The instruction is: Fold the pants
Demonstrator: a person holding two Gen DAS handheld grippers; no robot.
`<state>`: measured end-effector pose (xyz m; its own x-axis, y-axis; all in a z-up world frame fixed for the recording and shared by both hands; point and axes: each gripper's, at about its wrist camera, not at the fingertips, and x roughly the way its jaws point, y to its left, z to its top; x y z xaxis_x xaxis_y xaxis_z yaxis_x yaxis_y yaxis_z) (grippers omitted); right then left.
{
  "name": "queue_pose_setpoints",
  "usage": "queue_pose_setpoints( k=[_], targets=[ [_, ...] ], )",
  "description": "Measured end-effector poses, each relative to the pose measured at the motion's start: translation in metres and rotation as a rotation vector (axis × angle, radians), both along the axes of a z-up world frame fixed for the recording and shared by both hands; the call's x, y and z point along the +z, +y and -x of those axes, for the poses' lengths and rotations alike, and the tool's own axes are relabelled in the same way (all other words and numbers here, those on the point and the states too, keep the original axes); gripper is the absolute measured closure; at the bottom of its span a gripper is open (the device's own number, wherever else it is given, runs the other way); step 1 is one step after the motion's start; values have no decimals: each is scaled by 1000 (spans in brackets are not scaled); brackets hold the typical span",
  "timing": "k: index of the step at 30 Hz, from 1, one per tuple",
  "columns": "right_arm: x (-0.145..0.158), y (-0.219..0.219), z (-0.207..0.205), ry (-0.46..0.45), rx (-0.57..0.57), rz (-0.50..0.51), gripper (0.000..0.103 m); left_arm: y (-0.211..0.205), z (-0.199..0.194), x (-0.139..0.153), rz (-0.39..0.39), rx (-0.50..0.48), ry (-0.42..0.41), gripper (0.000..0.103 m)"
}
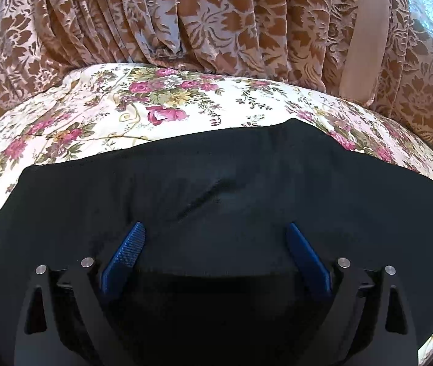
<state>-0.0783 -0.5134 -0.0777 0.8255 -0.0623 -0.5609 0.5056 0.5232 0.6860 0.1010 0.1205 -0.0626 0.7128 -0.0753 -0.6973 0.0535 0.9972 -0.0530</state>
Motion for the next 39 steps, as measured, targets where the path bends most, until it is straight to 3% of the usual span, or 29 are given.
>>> queue_pose_setpoints(
  k=[4,6,9,14,21,28,33,39],
  targets=[
    [-2,-1,5,-13,-22,-12,56,-1,0,-1,5,4,-7,10],
    [-6,-5,8,-52,-27,-52,74,-2,1,-1,-2,8,-13,10],
    [-9,-11,13,-104,-38,-112,80,-2,2,-2,1,8,-13,10],
    [21,2,15,-134,-33,-90,82,-2,2,-2,7,9,-14,10],
    [102,63,-2,-134,61,145,82,0,3,-1,27,7,-17,10],
    [160,150,-21,-231,228,298,82,3,4,-1,53,4,-22,10],
    [178,218,-40,-300,408,343,82,5,5,-1,73,3,-26,10],
    [174,296,-67,-316,622,375,82,7,6,-1,94,0,-30,10]
  ],
)
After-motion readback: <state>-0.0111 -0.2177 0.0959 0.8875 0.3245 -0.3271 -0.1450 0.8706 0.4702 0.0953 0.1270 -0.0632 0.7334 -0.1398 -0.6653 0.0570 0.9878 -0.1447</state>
